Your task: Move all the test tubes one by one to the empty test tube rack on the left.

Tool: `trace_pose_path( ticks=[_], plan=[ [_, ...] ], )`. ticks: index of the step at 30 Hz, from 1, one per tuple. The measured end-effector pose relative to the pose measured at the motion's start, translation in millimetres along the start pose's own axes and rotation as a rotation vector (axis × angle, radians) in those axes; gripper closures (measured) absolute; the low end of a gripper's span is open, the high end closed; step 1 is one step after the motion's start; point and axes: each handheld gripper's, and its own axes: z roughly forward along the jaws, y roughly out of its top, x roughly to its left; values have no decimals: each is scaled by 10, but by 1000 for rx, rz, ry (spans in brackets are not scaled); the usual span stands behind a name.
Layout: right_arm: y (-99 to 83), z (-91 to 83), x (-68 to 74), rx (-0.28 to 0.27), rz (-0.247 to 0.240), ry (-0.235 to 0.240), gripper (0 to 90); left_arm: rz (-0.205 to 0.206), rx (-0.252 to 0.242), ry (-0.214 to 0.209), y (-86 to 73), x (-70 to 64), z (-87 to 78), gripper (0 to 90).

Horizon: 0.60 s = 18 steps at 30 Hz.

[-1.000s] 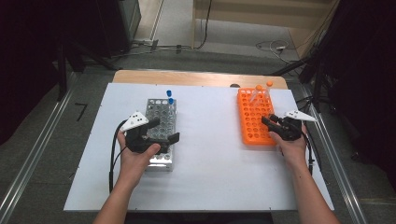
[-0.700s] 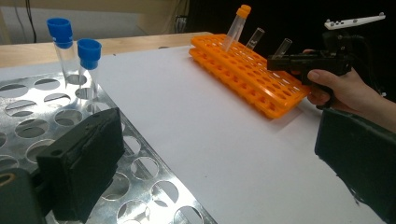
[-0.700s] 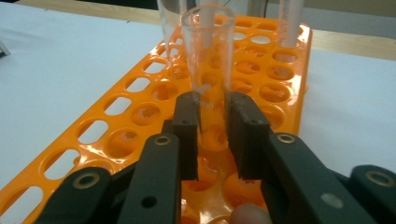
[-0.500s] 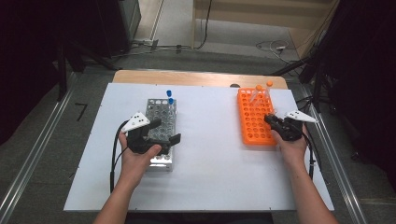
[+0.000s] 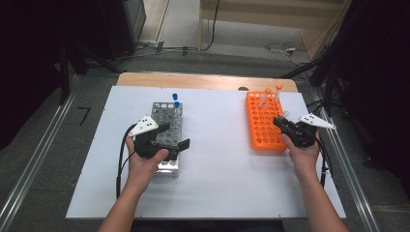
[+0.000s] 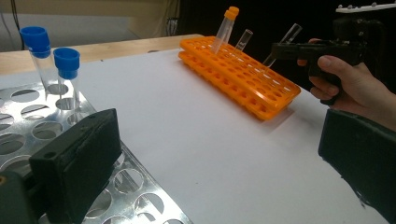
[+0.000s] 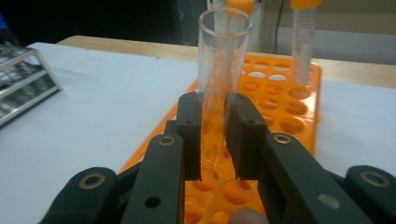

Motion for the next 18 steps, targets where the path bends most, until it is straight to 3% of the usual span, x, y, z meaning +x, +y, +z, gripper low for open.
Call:
trace_pose_path(
  ticks=[3, 6, 18],
  plan=[
    [12, -13, 97, 11, 16, 50, 736, 4, -2, -3, 12, -5, 2, 0],
    [19, -16, 154, 17, 18, 70, 736, 6, -2, -5, 19, -16, 10, 0],
    [46, 10, 554, 57, -13, 204, 735, 43, 22, -22, 17, -124, 103, 0]
  ],
)
